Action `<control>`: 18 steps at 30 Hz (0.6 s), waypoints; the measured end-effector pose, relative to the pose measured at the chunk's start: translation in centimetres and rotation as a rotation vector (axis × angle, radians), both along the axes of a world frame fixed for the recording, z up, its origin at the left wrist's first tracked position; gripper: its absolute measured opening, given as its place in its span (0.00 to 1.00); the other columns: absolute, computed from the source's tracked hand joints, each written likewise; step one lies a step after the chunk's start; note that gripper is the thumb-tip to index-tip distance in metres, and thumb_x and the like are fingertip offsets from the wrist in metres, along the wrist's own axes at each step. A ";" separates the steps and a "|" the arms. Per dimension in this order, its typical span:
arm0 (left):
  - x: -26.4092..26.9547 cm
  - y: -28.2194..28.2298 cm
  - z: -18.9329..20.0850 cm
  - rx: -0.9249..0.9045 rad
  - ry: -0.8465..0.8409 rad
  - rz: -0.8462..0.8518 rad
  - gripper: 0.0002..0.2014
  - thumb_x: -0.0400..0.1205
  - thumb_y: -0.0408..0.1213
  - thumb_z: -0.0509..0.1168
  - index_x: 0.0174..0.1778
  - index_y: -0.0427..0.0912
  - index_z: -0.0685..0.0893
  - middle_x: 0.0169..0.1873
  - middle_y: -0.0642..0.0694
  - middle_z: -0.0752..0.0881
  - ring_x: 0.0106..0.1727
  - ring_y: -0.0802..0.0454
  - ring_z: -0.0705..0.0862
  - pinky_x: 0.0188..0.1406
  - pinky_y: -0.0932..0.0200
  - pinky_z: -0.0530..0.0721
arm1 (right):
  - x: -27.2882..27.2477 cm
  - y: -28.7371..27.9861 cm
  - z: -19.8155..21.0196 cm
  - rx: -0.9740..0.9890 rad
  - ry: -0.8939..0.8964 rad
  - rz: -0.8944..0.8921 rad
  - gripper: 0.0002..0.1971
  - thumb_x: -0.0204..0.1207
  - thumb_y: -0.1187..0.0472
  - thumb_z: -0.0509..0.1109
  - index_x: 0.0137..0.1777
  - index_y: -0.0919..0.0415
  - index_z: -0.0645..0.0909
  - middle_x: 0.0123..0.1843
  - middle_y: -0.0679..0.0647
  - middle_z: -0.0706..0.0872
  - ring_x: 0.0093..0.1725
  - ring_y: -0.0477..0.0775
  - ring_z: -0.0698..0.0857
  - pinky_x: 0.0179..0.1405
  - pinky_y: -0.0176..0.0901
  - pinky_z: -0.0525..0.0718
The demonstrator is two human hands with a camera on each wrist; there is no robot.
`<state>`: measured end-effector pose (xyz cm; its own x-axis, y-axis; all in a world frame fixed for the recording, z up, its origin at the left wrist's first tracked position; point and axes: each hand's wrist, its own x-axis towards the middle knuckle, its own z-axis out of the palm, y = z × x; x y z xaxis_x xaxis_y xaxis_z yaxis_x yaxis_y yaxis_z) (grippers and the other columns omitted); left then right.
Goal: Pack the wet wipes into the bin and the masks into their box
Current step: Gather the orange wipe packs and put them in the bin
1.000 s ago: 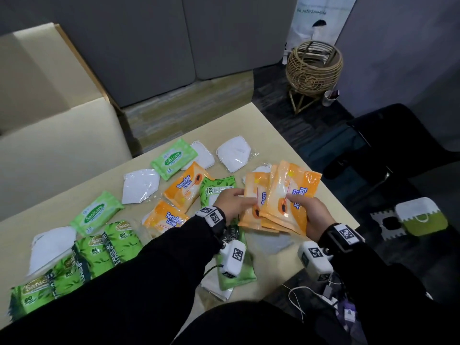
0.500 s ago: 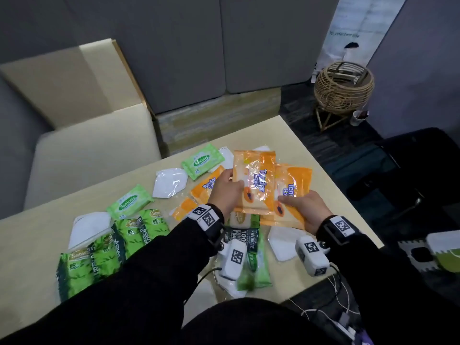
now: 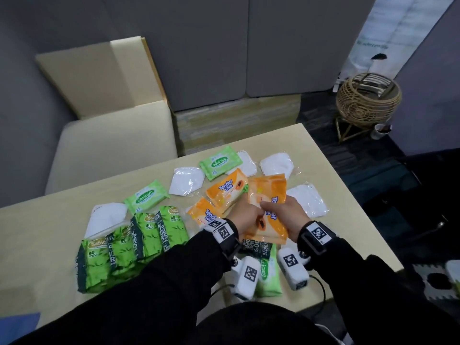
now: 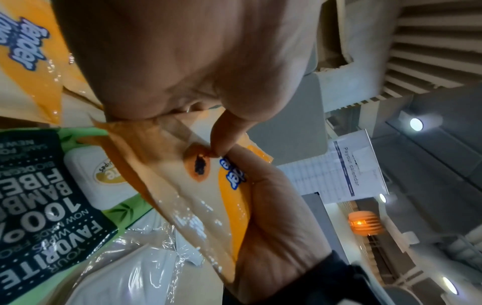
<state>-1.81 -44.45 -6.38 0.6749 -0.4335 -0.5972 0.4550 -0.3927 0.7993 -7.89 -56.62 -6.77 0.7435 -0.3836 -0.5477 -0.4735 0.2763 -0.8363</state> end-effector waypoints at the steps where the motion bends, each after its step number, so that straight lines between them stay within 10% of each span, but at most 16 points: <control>1: 0.2 0.1 -0.4 0.000 0.024 0.033 0.23 0.78 0.20 0.62 0.69 0.39 0.77 0.40 0.30 0.87 0.28 0.43 0.86 0.21 0.58 0.81 | 0.2 0.1 -0.2 0.006 0.011 -0.010 0.07 0.78 0.70 0.76 0.54 0.65 0.89 0.51 0.70 0.93 0.52 0.72 0.93 0.59 0.71 0.89; 4: 0.6 0.5 -0.6 -0.011 0.087 0.110 0.25 0.77 0.21 0.65 0.69 0.41 0.76 0.42 0.35 0.87 0.29 0.44 0.86 0.21 0.60 0.80 | 0.8 0.1 -0.8 0.008 0.010 -0.013 0.04 0.79 0.67 0.77 0.52 0.64 0.89 0.50 0.70 0.94 0.47 0.69 0.93 0.57 0.71 0.90; 10: 1.6 0.6 -1.8 -0.033 -0.026 0.217 0.25 0.68 0.28 0.68 0.63 0.46 0.81 0.51 0.37 0.92 0.50 0.38 0.93 0.51 0.34 0.92 | 1.6 -0.8 -1.1 -0.180 -0.138 0.114 0.07 0.76 0.68 0.80 0.52 0.60 0.89 0.45 0.57 0.95 0.43 0.54 0.92 0.55 0.57 0.91; 15: 1.3 0.6 -1.3 0.006 -0.177 0.063 0.24 0.77 0.33 0.66 0.69 0.54 0.77 0.52 0.57 0.89 0.55 0.49 0.91 0.57 0.39 0.91 | 0.1 -1.8 -2.7 -0.264 -0.328 0.185 0.16 0.75 0.71 0.81 0.62 0.64 0.89 0.49 0.50 0.94 0.46 0.44 0.90 0.49 0.39 0.87; 18: 0.6 0.7 -2.9 0.120 -0.233 -0.055 0.25 0.74 0.37 0.62 0.66 0.62 0.77 0.54 0.56 0.89 0.57 0.45 0.90 0.59 0.40 0.89 | -1.1 -1.7 -4.2 -0.295 -0.278 0.221 0.16 0.71 0.66 0.81 0.60 0.59 0.89 0.48 0.50 0.93 0.46 0.47 0.90 0.47 0.45 0.87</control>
